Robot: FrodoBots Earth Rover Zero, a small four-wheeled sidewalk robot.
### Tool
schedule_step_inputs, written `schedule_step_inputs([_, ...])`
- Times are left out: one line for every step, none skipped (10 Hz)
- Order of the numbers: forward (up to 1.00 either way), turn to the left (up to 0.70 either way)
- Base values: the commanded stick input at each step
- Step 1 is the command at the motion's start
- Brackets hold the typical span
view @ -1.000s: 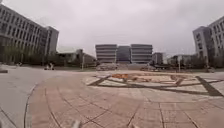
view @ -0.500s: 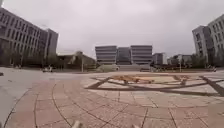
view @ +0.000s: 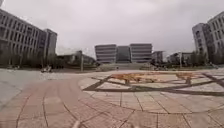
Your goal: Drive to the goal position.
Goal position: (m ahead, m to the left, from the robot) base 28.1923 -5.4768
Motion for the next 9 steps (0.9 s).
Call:
schedule_step_inputs([0.7, 0.15])
schedule_step_inputs([0.7, 0.0])
schedule_step_inputs([0.7, 0.0])
schedule_step_inputs([0.7, 0.0])
schedule_step_inputs([0.7, 0.0])
schedule_step_inputs([0.7, 0.0])
schedule_step_inputs([0.7, 0.0])
schedule_step_inputs([0.7, 0.0])
schedule_step_inputs([0.7, 0.0])
